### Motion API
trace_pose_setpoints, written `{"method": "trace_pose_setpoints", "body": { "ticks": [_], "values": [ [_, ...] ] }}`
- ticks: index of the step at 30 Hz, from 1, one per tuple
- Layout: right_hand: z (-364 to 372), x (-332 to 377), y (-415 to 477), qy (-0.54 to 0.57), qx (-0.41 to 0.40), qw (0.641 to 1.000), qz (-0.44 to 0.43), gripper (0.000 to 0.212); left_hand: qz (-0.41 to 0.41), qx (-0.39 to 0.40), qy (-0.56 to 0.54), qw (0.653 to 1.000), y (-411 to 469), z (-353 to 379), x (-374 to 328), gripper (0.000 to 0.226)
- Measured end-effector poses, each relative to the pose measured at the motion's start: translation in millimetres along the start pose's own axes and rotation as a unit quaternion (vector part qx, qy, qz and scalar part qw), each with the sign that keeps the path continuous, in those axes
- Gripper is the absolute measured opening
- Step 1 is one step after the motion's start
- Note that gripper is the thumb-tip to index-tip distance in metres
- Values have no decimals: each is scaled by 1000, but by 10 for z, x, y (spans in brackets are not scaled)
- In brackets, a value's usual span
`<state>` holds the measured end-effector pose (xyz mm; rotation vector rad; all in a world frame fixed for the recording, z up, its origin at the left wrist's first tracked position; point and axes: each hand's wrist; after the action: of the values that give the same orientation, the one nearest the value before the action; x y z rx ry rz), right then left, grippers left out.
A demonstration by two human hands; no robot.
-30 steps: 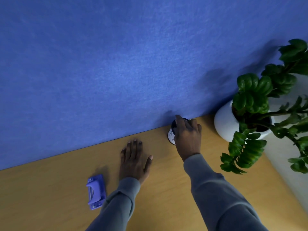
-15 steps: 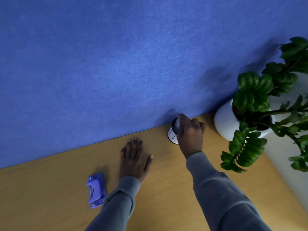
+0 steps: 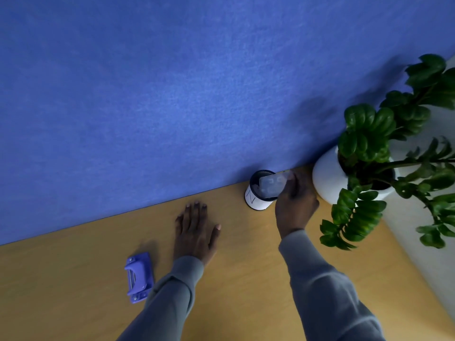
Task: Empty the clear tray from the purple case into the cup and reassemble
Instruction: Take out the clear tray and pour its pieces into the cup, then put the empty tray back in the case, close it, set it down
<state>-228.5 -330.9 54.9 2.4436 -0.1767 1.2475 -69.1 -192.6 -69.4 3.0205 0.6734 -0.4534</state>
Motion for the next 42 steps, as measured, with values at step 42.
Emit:
{"method": "trace_pose_setpoints", "body": {
  "ticks": [42],
  "values": [
    [-394,798,-1633,556,381,625,394,57,-215,5,-711,669,-902,-1757,-60,9]
  ]
}}
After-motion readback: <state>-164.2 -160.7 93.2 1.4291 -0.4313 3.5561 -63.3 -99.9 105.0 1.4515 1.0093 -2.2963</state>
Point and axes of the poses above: each hand's wrist, its own y-axis towards the middle knuckle, its own z-axis out of the palm, x = y × z, and after that the axes turned 2 degrees about -y, right-handed
